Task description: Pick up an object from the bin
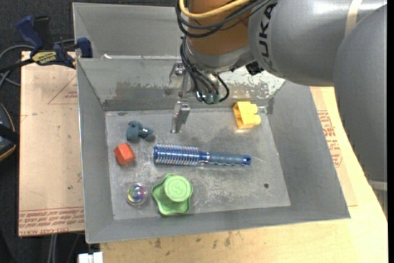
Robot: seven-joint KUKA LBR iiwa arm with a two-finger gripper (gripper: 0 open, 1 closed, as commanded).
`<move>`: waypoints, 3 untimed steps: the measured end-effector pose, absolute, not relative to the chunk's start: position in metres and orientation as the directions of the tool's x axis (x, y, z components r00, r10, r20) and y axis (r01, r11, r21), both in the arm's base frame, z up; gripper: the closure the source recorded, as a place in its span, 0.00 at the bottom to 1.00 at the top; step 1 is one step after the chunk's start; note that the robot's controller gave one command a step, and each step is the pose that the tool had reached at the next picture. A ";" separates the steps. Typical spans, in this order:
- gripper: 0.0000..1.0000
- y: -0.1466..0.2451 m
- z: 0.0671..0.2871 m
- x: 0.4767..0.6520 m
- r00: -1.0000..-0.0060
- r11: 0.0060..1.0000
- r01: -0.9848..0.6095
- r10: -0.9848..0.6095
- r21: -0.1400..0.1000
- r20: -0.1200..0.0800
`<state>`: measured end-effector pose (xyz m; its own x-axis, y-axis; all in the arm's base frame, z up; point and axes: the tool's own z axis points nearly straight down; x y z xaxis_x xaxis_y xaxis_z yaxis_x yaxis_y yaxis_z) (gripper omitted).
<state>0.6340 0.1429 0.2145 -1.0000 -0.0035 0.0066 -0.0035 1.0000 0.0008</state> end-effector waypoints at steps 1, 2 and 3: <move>0.00 0.105 0.084 0.597 -0.996 0.996 0.086 0.086 0.005 -0.009; 0.00 0.110 0.100 0.594 -0.972 0.972 0.235 0.235 0.003 -0.003; 0.00 0.104 0.102 0.596 -0.952 0.952 0.307 0.307 0.002 -0.001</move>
Offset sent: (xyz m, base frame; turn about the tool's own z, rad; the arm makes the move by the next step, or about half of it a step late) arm -0.0424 -0.0423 -0.1445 0.0926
